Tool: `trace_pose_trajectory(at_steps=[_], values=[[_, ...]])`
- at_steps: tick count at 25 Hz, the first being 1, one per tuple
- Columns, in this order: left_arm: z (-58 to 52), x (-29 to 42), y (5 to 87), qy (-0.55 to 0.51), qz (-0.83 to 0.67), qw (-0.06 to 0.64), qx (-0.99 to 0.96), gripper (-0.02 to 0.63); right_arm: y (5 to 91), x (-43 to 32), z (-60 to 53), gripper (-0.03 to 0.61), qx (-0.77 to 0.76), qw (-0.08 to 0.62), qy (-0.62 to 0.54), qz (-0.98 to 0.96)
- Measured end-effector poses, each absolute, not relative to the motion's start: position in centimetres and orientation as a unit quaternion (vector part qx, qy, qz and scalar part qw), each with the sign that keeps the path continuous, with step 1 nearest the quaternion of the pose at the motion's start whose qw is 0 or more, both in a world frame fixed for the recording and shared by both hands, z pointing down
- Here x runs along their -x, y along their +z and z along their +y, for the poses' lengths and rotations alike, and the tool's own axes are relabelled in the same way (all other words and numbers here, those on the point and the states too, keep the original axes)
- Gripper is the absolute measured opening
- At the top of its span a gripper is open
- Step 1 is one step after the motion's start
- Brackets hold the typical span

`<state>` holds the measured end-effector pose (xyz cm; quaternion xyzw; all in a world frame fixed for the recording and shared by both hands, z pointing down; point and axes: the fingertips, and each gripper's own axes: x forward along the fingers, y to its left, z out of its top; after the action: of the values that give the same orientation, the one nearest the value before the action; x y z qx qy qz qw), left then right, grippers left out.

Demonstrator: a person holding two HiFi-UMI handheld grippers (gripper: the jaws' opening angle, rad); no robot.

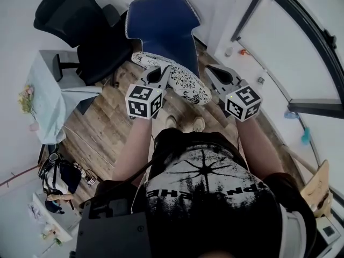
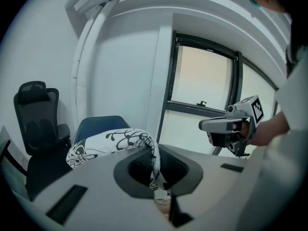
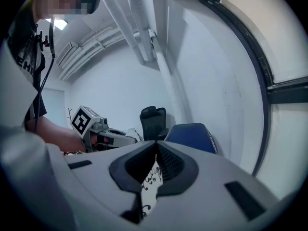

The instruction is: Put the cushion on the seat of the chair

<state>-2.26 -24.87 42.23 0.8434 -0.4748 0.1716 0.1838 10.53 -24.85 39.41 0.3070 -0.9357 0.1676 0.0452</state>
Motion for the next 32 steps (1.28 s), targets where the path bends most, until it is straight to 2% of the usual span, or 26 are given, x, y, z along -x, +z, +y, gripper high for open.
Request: trace_pose_trajectory(at_steps=[18,32], values=[[-34.1,1.4,46.8,0.188,-0.353,0.206,-0.893,0.023,43.2,-10.6,-31.7,0.02,-0.405,0.071,0.201,-0.889],[-40.6,1.8,55.8,0.207,-0.293,0.244,-0.901,0.023,51.6,-7.5,-34.4,0.02,-0.436,0.089,0.275,-0.852]])
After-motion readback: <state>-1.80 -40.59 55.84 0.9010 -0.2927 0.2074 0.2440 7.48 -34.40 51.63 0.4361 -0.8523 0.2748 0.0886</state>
